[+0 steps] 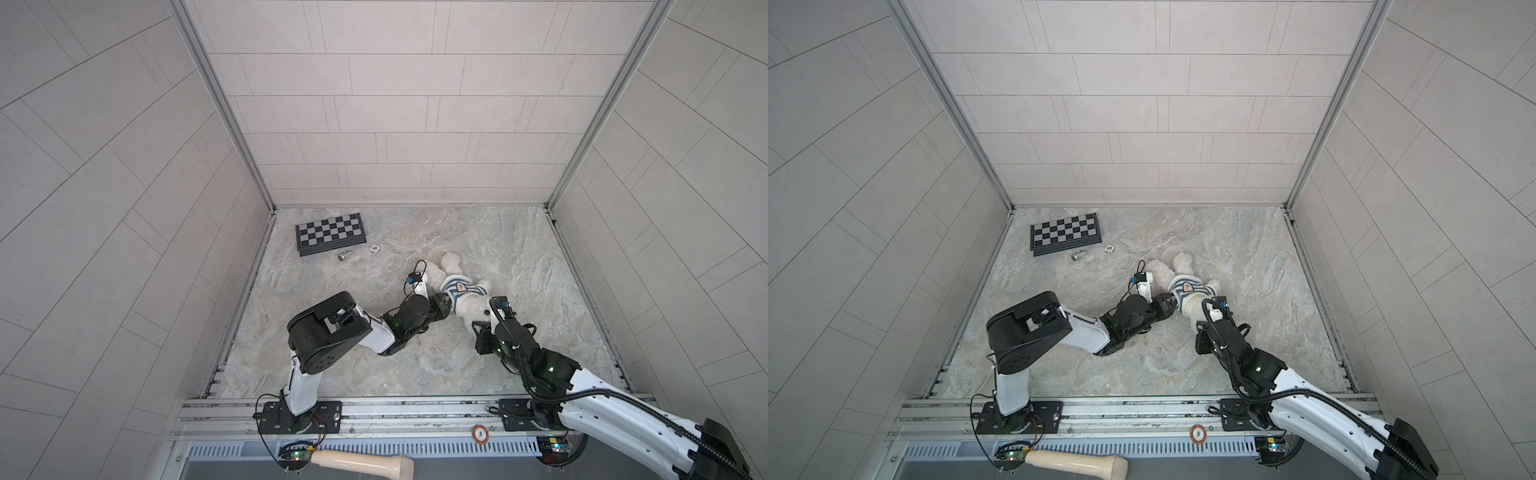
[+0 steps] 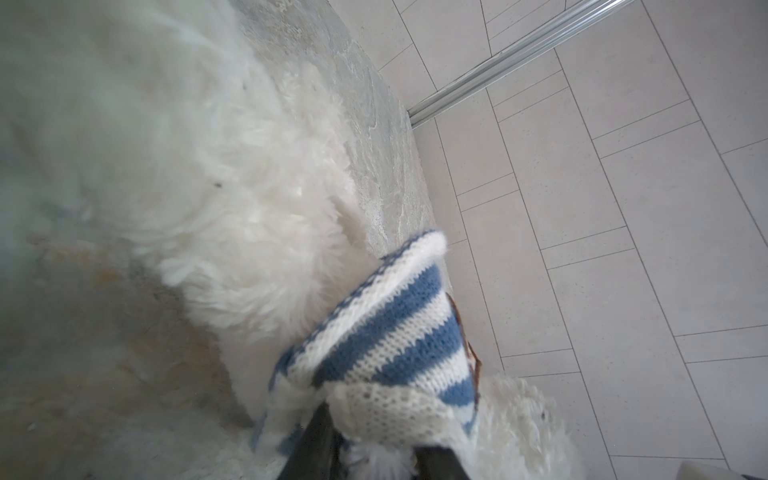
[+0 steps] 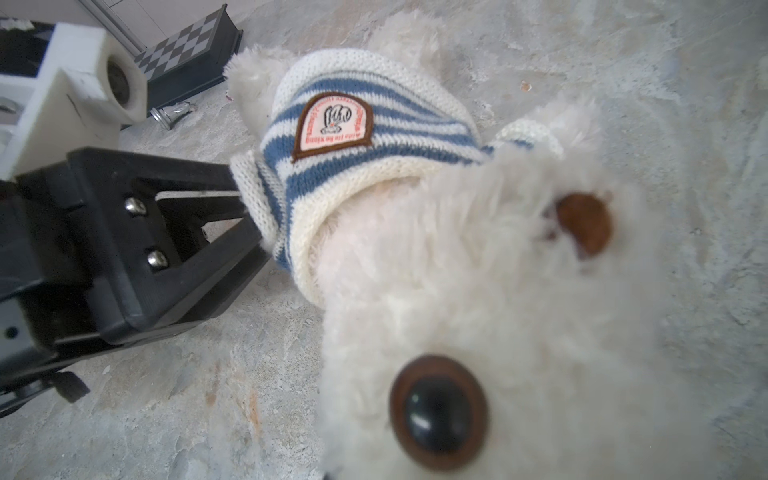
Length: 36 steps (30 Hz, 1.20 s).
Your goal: Dress the teddy bear
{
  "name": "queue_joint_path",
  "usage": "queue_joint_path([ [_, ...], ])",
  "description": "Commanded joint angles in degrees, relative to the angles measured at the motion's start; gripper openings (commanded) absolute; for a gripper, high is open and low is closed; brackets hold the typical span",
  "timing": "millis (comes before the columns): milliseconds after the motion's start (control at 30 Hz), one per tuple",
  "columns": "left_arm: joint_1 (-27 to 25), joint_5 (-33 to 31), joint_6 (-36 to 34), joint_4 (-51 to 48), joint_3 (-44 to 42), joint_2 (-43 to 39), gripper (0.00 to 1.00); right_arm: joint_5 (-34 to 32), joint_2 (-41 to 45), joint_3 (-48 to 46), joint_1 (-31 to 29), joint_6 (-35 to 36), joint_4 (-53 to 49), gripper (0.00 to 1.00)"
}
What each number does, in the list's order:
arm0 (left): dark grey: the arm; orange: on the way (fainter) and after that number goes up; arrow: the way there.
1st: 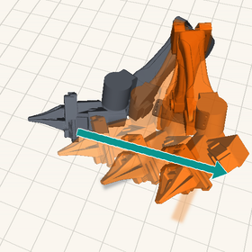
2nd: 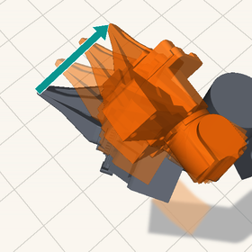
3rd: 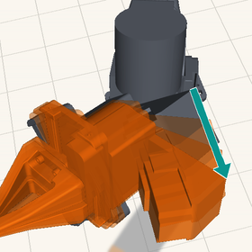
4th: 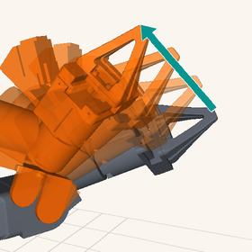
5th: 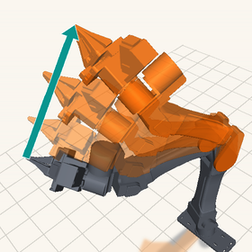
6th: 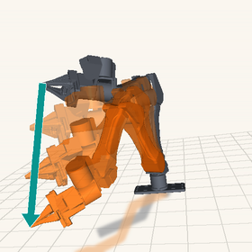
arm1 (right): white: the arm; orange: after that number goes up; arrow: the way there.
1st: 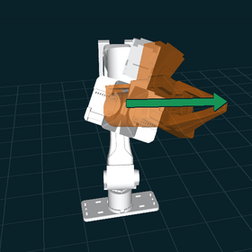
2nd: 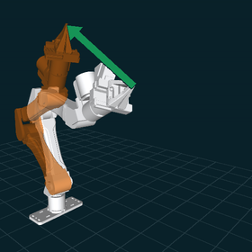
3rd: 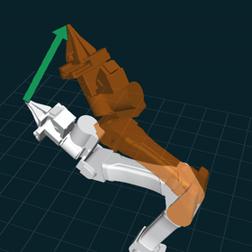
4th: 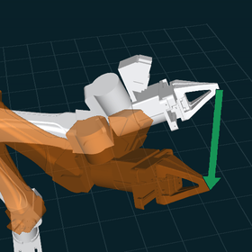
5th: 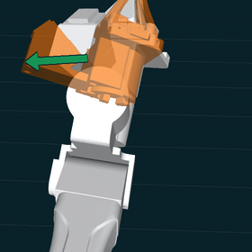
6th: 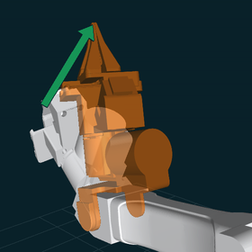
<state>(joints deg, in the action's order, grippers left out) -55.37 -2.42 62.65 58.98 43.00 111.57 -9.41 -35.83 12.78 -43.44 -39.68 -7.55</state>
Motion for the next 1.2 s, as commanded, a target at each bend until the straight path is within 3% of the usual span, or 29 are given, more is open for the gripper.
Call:
queue_joint_path([
  [0, 0.6, 0.7, 2.7, 4.0, 1.4, 2.1, 0.33, 1.4, 0.8, -0.5, -0.3, 0.7, 0.8, 0.0],
  [100, 0.8, 1.0, 3.7, 5.5, 1.6, 2.8, 0.42, 1.4, 0.8, -0.6, -0.3, 0.6, 0.8, 0.0],
  [200, 0.8, 1.1, 4.1, 5.4, 1.8, 3.1, 0.44, 1.4, 1.4, -0.6, -0.4, 0.7, 0.4, 0.0],
  [533, 0.9, 1.3, 2.6, 5.4, 1.1, 3.2, 0.17, 1.2, 2.4, -0.6, -0.3, 1.0, -0.6, 0.0],
  [700, 1.5, 3.3, -2.7, 4.1, -0.3, 0.8, 0.0, 2.9, 2.4, 0.5, -0.4, 2.3, -1.2, 0.0],
  [767, 1.6, 4.6, -6.4, 1.9, -1.1, -1.3, 0.0, 4.4, 3.4, 0.6, -0.4, 2.9, -0.3, 0.06],
  [1000, 1.6, 5.7, -18.0, -10.8, -4.2, -11.1, 0.0, 9.8, 9.4, 0.2, -0.3, 6.3, 1.5, 0.46],
  [1167, 1.0, 4.4, -27.6, -24.0, -4.5, -19.1, 0.0, 13.0, 13.7, 3.2, -0.3, 9.8, -3.2, 0.58],
])
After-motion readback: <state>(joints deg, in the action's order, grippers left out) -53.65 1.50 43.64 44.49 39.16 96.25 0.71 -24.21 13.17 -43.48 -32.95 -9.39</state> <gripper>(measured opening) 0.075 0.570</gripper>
